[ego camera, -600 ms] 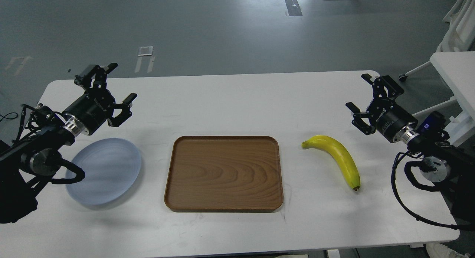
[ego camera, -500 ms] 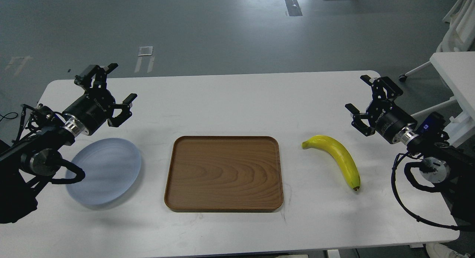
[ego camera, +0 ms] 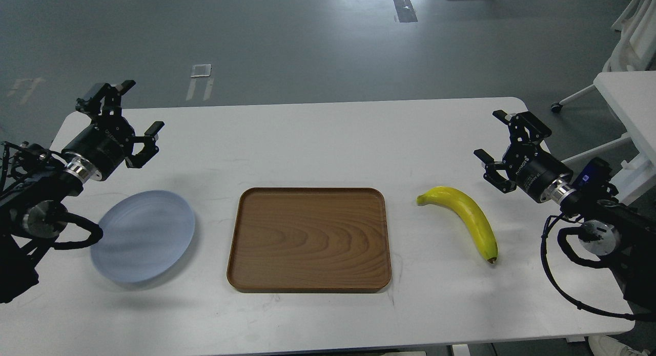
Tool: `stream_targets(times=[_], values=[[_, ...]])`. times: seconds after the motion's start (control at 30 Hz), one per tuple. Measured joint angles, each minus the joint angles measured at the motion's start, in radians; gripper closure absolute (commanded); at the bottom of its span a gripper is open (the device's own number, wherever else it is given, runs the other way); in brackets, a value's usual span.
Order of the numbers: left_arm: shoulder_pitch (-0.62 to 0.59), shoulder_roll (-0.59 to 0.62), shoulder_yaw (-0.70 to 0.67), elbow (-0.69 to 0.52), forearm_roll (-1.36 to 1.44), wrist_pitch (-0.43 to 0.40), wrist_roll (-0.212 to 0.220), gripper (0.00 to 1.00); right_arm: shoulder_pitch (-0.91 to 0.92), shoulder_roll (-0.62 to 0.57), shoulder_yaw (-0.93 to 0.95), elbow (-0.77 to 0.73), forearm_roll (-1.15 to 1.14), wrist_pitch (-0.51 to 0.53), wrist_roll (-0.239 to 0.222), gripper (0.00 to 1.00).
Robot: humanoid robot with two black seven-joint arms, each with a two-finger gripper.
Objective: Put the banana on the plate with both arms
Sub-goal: 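Raise the left gripper and move it toward the light blue plate, then lower the left gripper to the rim of the light blue plate and grasp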
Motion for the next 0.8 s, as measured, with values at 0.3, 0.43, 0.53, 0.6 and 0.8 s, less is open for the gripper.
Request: stream_targets(times=[0.3, 0.43, 0.53, 0.6, 0.8], values=[[-0.075, 0.171, -0.001, -0.234, 0.429, 0.000, -0.095, 0.00, 0.018, 0.004, -0.001, 0.001, -0.001, 0.000, 0.000, 0.00], [-0.111, 0.267, -0.001, -0.352, 0.669, -0.001, -0.097, 0.00, 0.029, 0.007, -0.002, 0.000, -0.001, 0.000, 0.000, 0.00], [-0.128, 0.334, -0.001, -0.434, 0.914, -0.001, -0.097, 0.00, 0.034, 0.007, -0.003, 0.000, -0.001, 0.000, 0.000, 0.00], [-0.130, 0.367, 0.000, -0.468, 1.044, -0.001, -0.097, 0.00, 0.035, 0.009, -0.003, 0.001, -0.001, 0.000, 0.000, 0.00], [-0.113, 0.429, 0.049, -0.502, 1.453, 0.000, -0.097, 0.00, 0.036, 0.014, -0.002, 0.003, -0.003, 0.000, 0.000, 0.00]])
